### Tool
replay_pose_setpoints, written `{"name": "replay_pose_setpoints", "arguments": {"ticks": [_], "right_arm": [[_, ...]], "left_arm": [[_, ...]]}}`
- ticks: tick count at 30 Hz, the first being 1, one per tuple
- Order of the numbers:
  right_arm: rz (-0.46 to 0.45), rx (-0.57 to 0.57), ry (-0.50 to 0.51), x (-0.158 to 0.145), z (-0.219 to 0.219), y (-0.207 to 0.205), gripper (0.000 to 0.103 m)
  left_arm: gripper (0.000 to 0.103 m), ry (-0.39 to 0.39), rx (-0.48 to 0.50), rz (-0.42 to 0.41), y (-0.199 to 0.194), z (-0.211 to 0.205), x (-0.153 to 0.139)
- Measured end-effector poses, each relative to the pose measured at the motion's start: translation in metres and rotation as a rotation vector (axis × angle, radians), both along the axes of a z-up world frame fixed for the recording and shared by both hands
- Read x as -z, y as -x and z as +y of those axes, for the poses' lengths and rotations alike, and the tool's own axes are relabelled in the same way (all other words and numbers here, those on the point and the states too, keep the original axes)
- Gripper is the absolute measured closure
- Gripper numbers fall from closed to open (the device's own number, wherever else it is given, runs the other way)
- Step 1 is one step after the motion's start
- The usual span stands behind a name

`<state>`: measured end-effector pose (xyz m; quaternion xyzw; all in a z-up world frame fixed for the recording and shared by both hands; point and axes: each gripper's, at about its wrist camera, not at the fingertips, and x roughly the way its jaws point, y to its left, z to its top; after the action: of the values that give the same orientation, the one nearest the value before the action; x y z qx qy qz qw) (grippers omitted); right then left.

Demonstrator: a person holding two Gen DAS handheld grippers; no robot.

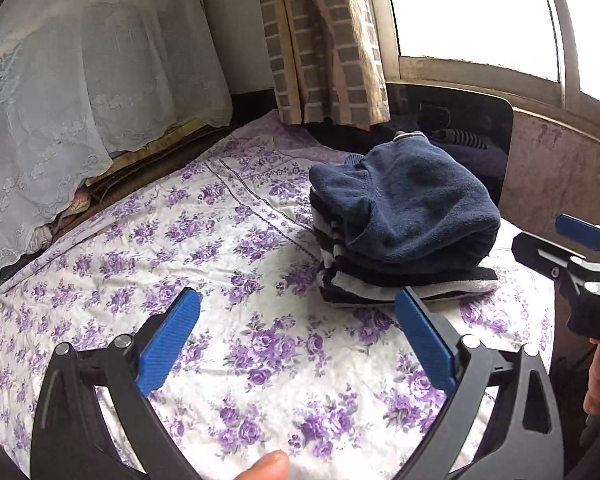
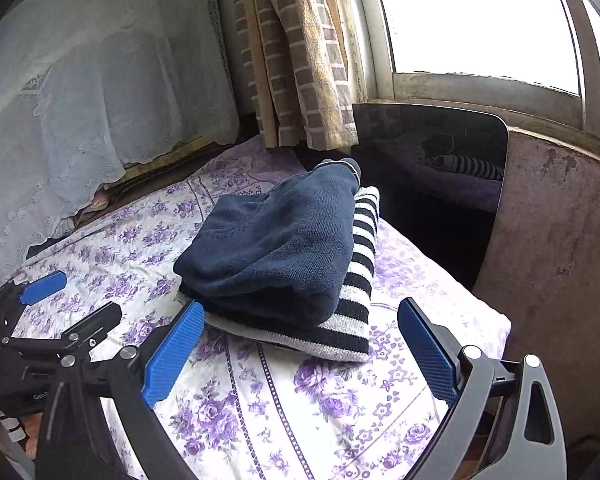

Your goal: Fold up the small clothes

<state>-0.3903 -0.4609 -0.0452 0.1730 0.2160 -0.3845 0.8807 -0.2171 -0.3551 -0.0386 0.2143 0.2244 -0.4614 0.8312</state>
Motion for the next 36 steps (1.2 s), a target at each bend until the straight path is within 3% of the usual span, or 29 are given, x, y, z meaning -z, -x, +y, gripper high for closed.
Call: {"name": "replay_pose_setpoints", "arguments": {"ticks": [13,24,36], "right_arm": [[-0.021,-0.020,-0.001,-0.005,0.010,0.000,0.005],[0.036,0.041,-0.024,-0.004,0.017,0.000,0.004],[0.036,-0.023,-0.030,-0.014,0.033,0.001,0.004]], "left_arm": [[0.005,0.013,0.016,-0.024,0.015,0.008,-0.011],[0.005,-0.002,-0.007,-0.001,0.016,0.008,-0.011],[0.005,-0.013,-0.028,0.005,0.021,0.017,-0.017]]}}
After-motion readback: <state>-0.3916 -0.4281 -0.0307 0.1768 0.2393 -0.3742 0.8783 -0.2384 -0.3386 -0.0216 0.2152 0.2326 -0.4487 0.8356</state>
